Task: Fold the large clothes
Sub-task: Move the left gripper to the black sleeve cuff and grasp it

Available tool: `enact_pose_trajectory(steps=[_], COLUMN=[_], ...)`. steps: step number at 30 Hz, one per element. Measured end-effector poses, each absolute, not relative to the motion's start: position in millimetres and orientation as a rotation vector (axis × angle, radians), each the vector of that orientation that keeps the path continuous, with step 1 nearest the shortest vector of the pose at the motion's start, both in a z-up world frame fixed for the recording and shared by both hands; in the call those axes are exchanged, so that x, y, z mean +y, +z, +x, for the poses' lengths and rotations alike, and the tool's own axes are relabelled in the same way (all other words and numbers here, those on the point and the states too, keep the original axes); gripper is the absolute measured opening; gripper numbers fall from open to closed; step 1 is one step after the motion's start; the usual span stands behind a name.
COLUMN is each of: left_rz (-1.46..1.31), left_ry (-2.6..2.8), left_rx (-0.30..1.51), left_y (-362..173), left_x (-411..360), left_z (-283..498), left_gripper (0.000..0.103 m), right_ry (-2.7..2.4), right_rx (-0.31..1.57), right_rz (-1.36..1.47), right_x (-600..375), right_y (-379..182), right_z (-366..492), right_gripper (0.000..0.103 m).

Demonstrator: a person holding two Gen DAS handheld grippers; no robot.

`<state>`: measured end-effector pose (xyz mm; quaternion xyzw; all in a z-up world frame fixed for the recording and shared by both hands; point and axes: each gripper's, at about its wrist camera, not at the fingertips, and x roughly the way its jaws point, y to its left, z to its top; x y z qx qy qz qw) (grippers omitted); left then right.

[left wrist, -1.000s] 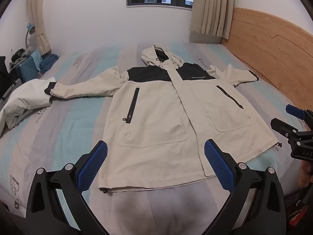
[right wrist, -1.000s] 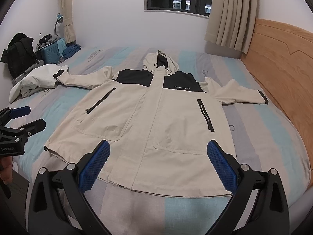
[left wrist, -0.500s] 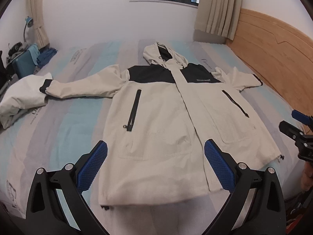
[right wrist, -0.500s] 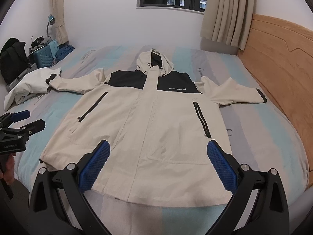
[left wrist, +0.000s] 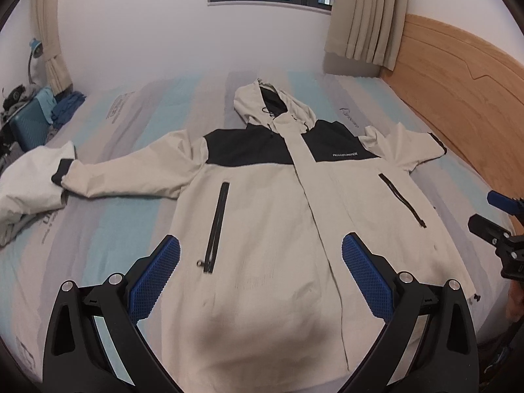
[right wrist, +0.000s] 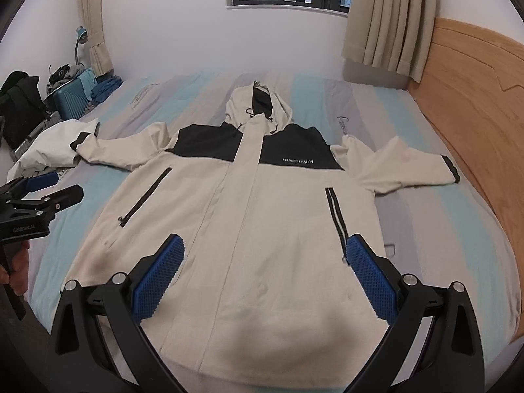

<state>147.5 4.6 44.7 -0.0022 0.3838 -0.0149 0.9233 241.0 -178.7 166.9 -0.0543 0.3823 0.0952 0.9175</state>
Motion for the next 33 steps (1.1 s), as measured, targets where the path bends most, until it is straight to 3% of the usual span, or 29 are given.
enact_pose_trajectory(steps=[14, 33], left_rz=[-0.023, -0.006], left_ry=[0.078, -0.065], left_rx=[0.828, 0.867], left_y=[58, -22], left_x=[27, 103], left_z=[205, 346], left_gripper=[0.097, 0.097], right_ry=[0.199, -0.010], right_rx=[0.815, 0.892], right_rz=[-0.086, -0.090], right_x=[-189, -193], right_y=[176, 133], right_z=[313, 446], right_gripper=[0.096, 0.096])
